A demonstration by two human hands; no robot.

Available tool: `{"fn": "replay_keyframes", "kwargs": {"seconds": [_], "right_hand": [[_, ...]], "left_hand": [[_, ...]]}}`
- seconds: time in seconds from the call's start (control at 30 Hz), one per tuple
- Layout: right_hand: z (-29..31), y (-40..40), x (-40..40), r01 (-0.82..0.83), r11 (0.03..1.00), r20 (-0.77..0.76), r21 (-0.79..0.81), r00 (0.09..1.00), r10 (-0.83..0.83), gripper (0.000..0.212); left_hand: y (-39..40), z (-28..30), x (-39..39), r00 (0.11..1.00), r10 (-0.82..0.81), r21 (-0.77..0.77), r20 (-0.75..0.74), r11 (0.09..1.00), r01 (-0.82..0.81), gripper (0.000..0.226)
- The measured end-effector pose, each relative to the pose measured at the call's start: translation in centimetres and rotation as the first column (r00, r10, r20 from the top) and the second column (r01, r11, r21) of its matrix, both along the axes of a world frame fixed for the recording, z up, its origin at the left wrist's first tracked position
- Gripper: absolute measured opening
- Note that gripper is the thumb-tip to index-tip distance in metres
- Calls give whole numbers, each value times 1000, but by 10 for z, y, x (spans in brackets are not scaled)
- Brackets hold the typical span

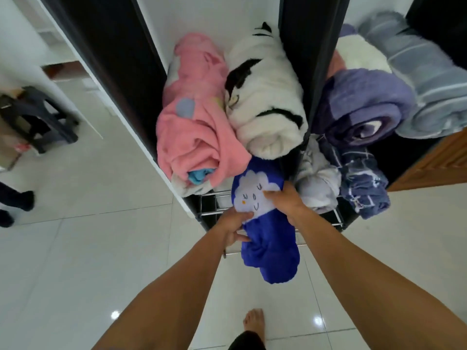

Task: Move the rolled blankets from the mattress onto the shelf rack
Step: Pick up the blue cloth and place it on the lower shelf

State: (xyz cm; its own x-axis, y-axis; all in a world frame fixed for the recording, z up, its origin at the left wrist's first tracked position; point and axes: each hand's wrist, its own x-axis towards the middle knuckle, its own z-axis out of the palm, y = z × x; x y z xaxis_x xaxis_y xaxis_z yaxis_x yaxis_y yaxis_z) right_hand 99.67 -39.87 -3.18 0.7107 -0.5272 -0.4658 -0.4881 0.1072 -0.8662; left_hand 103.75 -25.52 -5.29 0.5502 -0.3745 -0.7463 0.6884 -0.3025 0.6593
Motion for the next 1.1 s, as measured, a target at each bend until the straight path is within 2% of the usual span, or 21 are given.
{"fn": "replay_keyframes", "kwargs": {"seconds": [0.1, 0.27, 0.4, 0.53, 0.67, 0.8, 0.9, 1.0, 1.1], "right_hand": [[-5, -11, 30, -32, 993, -43, -118, 999, 27, 59], [-21, -19, 46, -120, 977, -108, -177, 989, 102, 57], [-40, -15, 39, -288, 932, -280, -221, 934, 222, 60], [-44, -11, 31, -456, 835, -340, -308, 872, 351, 54], [-52, -12, 27, -442, 823, -324, -357, 885, 334, 53], [-66, -15, 14, -371, 886, -369, -277, 893, 258, 65], [-70, -14, 7, -340, 915, -374, -217, 895, 244, 71], [-70, -13, 6, -294, 943, -397, -152, 892, 214, 69], [-69, -10, 6, -267, 961, -373, -70, 901, 223, 71]], "left_hand": [[-18, -10, 33, 998, 45, -27, 40, 999, -44, 36], [-37, -31, 59, 995, 78, -39, 66, 996, -76, 45], [-40, -48, 54, 999, -8, -24, 37, 1000, 8, 61], [-45, -49, 55, 997, -44, -18, 65, 999, 46, 63], [-47, -52, 56, 995, -45, 7, 92, 999, 44, 64], [-53, -59, 55, 994, 15, 97, 112, 995, -25, 72], [-58, -57, 50, 998, 2, 214, 66, 977, -16, 59], [-57, -54, 47, 997, -63, 331, -43, 941, 74, 40], [-56, -51, 41, 991, -107, 281, -86, 951, 127, 25]]}}
